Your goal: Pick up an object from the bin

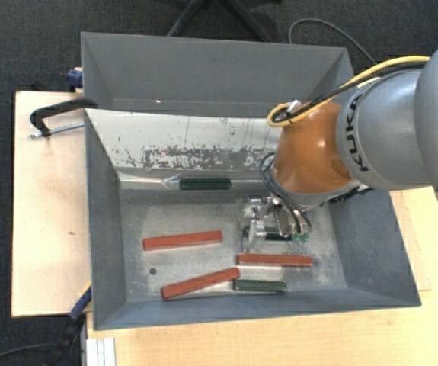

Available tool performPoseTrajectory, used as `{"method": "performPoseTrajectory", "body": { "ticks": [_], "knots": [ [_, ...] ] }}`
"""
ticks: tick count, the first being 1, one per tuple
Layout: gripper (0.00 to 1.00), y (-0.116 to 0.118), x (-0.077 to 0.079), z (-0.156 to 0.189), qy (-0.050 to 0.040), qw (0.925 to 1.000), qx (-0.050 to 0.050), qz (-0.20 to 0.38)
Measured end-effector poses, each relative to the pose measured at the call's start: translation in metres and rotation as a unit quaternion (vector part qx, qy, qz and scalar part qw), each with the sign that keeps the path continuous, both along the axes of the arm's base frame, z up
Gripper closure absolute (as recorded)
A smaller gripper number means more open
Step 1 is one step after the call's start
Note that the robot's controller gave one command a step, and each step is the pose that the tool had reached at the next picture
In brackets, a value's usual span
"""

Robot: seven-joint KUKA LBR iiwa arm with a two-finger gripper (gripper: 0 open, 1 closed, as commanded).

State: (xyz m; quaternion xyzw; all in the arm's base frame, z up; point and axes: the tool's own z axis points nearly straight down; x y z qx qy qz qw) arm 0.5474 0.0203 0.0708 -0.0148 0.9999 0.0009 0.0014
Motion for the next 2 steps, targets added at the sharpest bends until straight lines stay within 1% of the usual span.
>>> {"method": "performPoseTrajectory", "body": {
  "ticks": [2],
  "knots": [
    [1.00, 0.0000, 0.0000, 0.0000, 0.0000, 1.0000, 0.000, 0.000]
  ]
}}
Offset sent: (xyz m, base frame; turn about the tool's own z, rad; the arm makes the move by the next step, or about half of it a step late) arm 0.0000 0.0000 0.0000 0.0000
